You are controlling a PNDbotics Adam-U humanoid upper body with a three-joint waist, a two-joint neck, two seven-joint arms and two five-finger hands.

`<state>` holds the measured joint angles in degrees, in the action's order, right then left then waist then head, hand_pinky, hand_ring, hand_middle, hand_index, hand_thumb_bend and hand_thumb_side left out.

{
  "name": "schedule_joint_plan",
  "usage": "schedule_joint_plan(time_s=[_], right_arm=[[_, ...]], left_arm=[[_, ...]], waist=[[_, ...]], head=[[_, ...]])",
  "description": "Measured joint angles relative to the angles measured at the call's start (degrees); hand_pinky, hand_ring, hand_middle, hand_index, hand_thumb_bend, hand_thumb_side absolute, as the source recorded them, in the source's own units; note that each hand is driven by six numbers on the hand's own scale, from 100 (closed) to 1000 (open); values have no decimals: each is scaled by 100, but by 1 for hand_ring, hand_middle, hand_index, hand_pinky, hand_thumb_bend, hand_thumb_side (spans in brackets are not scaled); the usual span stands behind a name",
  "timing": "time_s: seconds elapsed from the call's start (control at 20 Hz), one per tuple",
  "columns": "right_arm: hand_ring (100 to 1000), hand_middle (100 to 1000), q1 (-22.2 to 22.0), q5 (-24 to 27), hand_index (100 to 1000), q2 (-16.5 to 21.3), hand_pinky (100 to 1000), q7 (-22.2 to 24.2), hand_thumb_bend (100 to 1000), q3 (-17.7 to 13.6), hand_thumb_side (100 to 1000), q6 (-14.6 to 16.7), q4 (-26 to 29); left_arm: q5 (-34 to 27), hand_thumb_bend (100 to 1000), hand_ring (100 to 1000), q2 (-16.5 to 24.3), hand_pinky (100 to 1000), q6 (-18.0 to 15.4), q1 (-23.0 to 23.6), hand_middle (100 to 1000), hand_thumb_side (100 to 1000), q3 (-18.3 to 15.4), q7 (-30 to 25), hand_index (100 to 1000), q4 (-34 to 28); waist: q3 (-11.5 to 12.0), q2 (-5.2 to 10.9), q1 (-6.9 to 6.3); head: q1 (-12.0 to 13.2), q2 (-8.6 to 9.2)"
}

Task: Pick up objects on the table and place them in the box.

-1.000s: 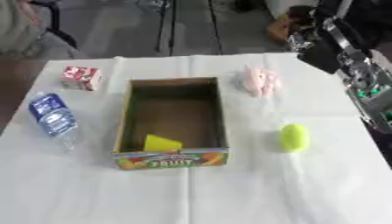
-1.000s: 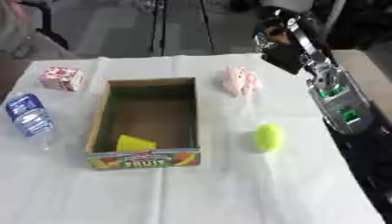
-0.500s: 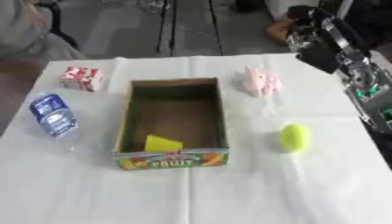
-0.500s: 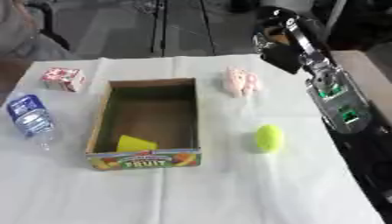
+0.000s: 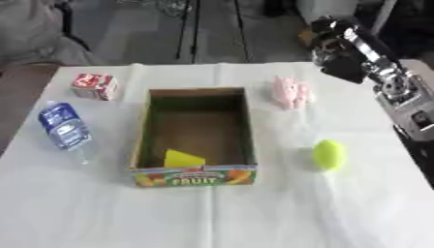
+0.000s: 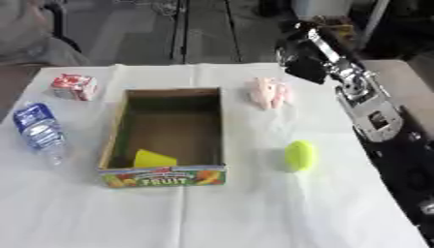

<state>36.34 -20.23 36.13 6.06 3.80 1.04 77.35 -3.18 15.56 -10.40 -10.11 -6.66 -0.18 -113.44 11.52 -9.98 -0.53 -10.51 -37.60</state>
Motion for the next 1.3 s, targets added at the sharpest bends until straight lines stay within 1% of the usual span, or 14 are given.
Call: schedule_joint_plan(time_s=[0.05, 0.1, 0.15, 0.2, 0.25, 0.3, 0.35, 0.55, 0.65, 0.85, 1.05, 1.1, 1.2, 1.3], right_arm=[[894, 895, 26, -110, 935, 5, 850, 37, 100, 13, 359, 12, -96], [894, 895, 56, -256, 935, 17, 850, 81, 100, 21, 359, 19, -197], [923, 909, 94, -429, 934, 41, 883, 131, 100, 36, 282, 31, -303], [923, 909, 141, -638, 934, 56, 883, 180, 100, 50, 282, 42, -412], [942, 917, 189, -867, 933, 64, 904, 228, 100, 52, 241, 54, -526], [942, 917, 239, -1111, 933, 68, 904, 268, 100, 52, 241, 69, -633], [982, 949, 281, -1343, 932, 68, 955, 298, 100, 52, 157, 90, -727], [986, 956, 431, -2482, 932, 100, 964, 413, 100, 53, 127, 193, -1081], [985, 956, 502, -2915, 933, 100, 962, 416, 100, 44, 122, 235, -1216], [961, 952, 602, -3348, 933, 100, 947, 369, 100, -24, 112, 275, -1441], [947, 944, 716, -3485, 939, 101, 915, 317, 100, -106, 168, 255, -1710], [939, 936, 738, -3492, 939, 101, 907, 306, 100, -129, 262, 250, -1789], [933, 927, 754, -3484, 942, 106, 905, 290, 100, -177, 414, 254, -1955], [932, 925, 761, -3434, 944, 114, 905, 268, 100, -218, 482, 278, -2107]], left_arm=[[0, 399, 852, 0, 487, 1, 0, 834, 844, 11, -5, 823, 0], [0, 399, 852, 0, 487, -1, 0, 834, 844, 16, -11, 823, 0], [2, 399, 851, 0, 487, -2, 0, 834, 845, 18, -16, 823, 0], [5, 399, 851, 0, 487, -2, 0, 834, 845, 19, -23, 823, 0], [8, 399, 851, 0, 487, -1, 0, 834, 845, 21, -30, 823, 0], [11, 399, 851, 0, 487, -3, 0, 834, 845, 25, -38, 823, 0], [13, 397, 851, 0, 486, -3, -1, 834, 846, 32, -42, 825, 0], [13, 397, 851, 2, 486, -8, -11, 834, 847, 52, -68, 825, 0], [13, 396, 851, 4, 486, -14, -22, 834, 848, 53, -77, 825, 0], [13, 396, 850, 6, 486, -15, -44, 833, 847, 84, -104, 826, 0], [13, 395, 850, 9, 486, -28, -65, 832, 847, 88, -129, 826, 0], [13, 396, 850, 10, 486, -34, -77, 832, 846, 89, -136, 826, 0], [13, 395, 850, 11, 486, -49, -96, 832, 846, 90, -151, 826, 0], [13, 395, 850, 12, 485, -60, -96, 832, 847, 90, -161, 826, 0]], waist=[[15, -10, 0], [32, -28, 4], [52, -46, 14], [70, -60, 28], [85, -67, 39], [96, -72, 49], [104, -77, 55], [217, -115, 74], [269, -126, 92], [394, -149, 119], [519, -198, 151], [541, -211, 154], [589, -237, 152], [629, -272, 145]], head=[[-12, 5], [-31, 18], [-44, 32], [-61, 50], [-77, 55], [-87, 59], [-94, 74], [-162, 154], [-214, 185], [-333, 256], [-437, 309], [-458, 321], [-513, 356], [-569, 381]])
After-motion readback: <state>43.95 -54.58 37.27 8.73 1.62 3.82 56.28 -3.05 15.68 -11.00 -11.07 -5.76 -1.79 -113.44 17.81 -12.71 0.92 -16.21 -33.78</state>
